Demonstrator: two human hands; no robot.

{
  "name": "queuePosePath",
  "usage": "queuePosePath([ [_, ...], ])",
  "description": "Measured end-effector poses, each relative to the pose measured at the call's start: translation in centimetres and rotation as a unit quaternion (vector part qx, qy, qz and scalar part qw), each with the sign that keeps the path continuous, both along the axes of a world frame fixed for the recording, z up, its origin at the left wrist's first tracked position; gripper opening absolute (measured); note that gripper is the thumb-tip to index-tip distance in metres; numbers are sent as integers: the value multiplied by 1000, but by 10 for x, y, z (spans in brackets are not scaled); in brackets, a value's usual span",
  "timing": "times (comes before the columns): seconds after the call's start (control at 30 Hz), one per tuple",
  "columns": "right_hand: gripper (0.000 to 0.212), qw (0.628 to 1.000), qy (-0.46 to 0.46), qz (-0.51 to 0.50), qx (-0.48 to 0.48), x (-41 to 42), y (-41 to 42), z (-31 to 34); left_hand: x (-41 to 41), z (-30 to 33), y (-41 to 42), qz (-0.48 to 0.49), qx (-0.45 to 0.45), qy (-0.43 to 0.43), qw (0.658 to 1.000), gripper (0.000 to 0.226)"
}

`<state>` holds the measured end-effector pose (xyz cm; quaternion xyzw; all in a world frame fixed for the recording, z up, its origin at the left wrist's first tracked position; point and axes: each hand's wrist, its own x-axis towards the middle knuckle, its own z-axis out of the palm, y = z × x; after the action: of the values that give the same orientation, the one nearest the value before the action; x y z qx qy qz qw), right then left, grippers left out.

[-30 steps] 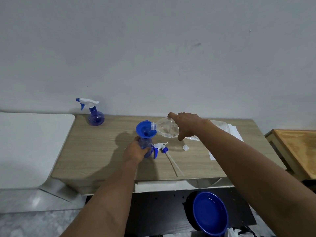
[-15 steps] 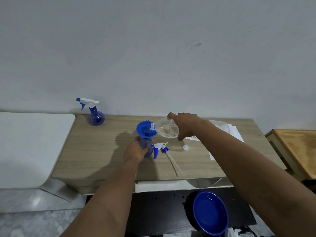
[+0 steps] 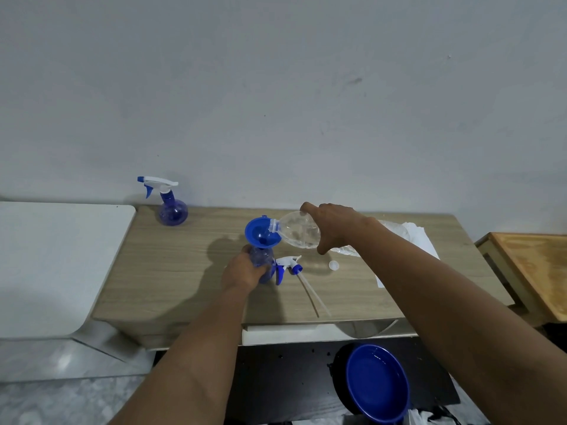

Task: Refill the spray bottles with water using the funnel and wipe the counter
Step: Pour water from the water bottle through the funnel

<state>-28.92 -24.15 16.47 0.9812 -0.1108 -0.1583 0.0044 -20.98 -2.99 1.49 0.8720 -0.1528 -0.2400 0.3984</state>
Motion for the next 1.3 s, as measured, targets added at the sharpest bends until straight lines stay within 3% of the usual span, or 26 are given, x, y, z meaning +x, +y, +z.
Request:
queuePosePath([
  [0.23,102,989,-60,-39,131,-10,-2,-20,0,1,0,7,-23,10,1000,52],
  [0.33,100,969,-122,-65,204,-14,-4,-32,2,2,2,2,14,-8,1000,59],
  [0.5,91,884,-274,-191,327,-18,-31,-44,3,1,3,-17,-3,-8,1000,52],
  [0.7,88,788,-381,-294,383,-1,-63,-39,6,-8,4,-28,-41,5,999,43],
  [1.0,89,758,-407,-317,399,33,-76,-75,9,-13,6,-25,-54,-8,998,26],
  [1.3,97,739,-404,-339,420,24,-67,-106,8,-7,7,-26,-29,-23,999,35],
])
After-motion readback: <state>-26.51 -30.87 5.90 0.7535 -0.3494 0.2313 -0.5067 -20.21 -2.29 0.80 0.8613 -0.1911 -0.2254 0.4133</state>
